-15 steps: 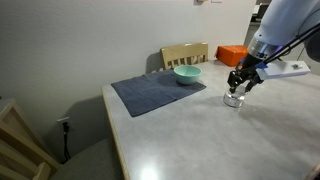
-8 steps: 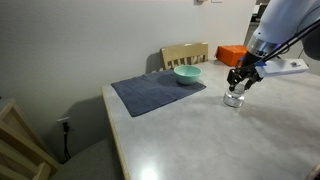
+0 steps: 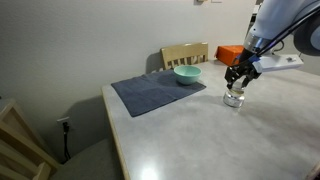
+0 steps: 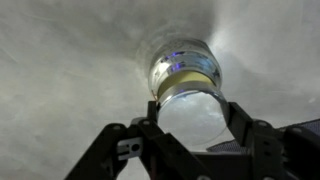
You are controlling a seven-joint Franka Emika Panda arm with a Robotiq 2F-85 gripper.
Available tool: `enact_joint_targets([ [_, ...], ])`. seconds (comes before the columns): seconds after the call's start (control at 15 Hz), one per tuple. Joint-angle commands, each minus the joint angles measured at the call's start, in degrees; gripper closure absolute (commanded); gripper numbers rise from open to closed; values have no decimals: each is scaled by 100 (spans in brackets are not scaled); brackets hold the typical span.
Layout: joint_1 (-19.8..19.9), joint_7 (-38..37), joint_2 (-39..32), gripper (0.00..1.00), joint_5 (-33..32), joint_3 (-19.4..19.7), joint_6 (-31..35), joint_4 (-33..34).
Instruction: Put the lid on top of the silver container
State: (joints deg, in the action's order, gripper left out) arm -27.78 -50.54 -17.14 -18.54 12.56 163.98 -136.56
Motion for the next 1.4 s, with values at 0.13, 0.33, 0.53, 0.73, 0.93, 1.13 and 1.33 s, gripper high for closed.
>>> enact_joint_targets([
  [0.13,468,181,-8,56,51,-429,-315,229],
  [0.33,638,277,-10,56,113,-533,-277,234],
  [0.53,815,463,-99,56,273,-685,-262,270],
  [0.73,866,588,-152,56,407,-771,-330,299],
  [0.93,834,568,-176,56,414,-762,-341,297],
  [1.13,810,553,-213,56,406,-745,-336,300],
  [1.33,812,544,-222,56,432,-764,-296,276],
])
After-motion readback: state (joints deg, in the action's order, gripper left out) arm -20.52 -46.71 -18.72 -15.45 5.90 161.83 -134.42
